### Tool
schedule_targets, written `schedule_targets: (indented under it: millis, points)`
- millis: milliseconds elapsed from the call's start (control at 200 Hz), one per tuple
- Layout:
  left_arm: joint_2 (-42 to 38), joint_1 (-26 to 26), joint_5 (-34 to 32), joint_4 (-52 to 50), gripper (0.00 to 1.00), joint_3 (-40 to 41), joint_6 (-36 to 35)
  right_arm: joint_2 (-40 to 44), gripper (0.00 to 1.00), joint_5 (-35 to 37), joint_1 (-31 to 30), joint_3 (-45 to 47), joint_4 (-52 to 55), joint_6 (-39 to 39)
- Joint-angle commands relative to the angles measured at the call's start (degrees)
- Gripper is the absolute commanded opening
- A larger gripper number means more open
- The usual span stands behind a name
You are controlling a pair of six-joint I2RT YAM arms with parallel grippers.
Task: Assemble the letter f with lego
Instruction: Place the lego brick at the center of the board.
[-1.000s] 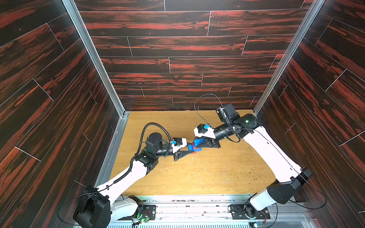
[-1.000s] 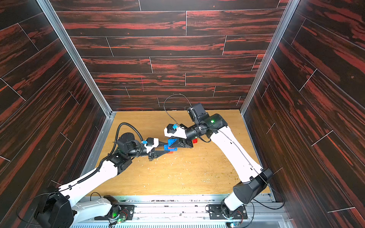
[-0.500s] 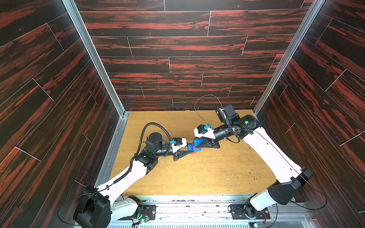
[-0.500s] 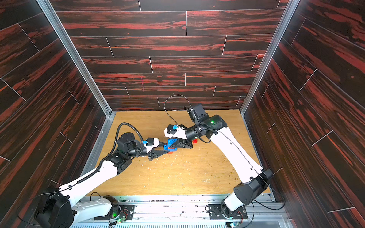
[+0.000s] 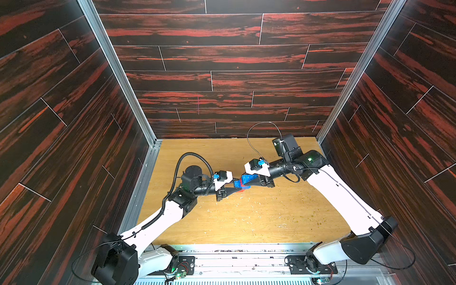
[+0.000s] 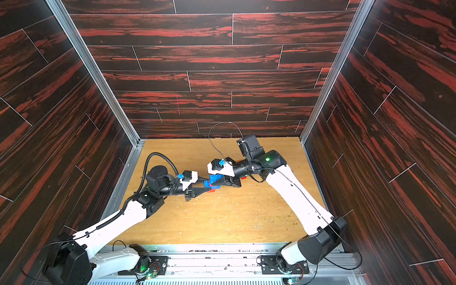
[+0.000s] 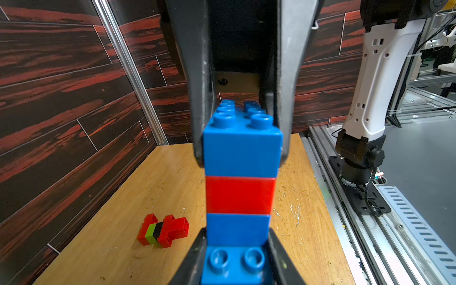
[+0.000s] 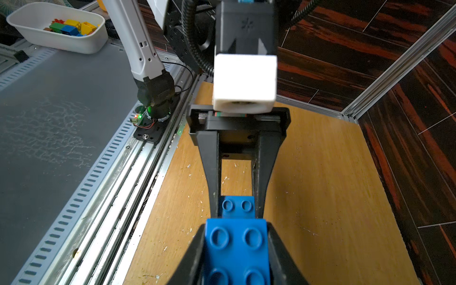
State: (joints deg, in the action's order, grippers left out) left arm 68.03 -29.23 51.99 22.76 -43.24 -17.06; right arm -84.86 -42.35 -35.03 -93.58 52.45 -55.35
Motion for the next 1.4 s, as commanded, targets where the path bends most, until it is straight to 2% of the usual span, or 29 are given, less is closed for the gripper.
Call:
schedule_targets:
  millis: [0, 200, 210, 225, 230, 241, 256, 516, 696, 1122, 1398]
  points:
    - [-3.8, -0.12, 1.01, 6.86, 0.28, -0.63, 1.22, -0.48, 0.37, -1.12, -0.27, 0.64, 1.4, 0.51]
    - [-5.59, -0.12, 1.01, 5.34, 0.27, -0.26, 0.32, -1.53, 0.46, -2.01, -0.22, -0.93, 1.9, 1.34]
    - [-5.66, -0.12, 1.01, 5.18, 0.27, -0.26, 0.29, -1.6, 0.53, -2.03, -0.28, -0.97, 1.88, 1.38]
    - [-5.75, -0.12, 1.01, 4.99, 0.27, -0.26, 0.09, -1.7, 0.86, -2.04, -0.23, -1.14, 1.89, 1.34]
    - [-5.78, -0.08, 1.01, 4.91, 0.27, -0.26, 0.05, -1.75, 0.92, -2.08, -0.22, -1.2, 1.93, 1.41]
    - [-5.8, -0.09, 0.97, 4.81, 0.27, -0.26, -0.03, -1.79, 0.97, -2.05, -0.29, -1.28, 1.91, 1.46]
    - [-5.88, -0.12, 0.88, 4.71, 0.27, -0.22, -0.06, -1.88, 0.98, -2.04, -0.25, -1.38, 1.94, 1.54]
    - [-5.31, -0.12, 0.66, 3.6, 0.25, 0.18, -1.09, -1.02, 0.98, -2.65, -0.22, -1.71, 1.23, 1.67]
    - [-4.1, -0.03, -0.33, 4.45, 0.23, 0.87, -0.8, 0.53, 0.98, 0.0, -0.31, 0.12, 0.23, 2.63]
    - [-3.87, 3.01, -2.32, 11.91, 0.22, 5.28, 7.6, 8.1, 0.98, 6.62, 1.67, 9.01, -4.94, 6.36]
    - [-1.54, 6.78, -2.72, 16.74, 0.22, 6.72, 18.11, 14.08, 0.98, 14.24, 1.63, 15.4, -10.57, 15.04]
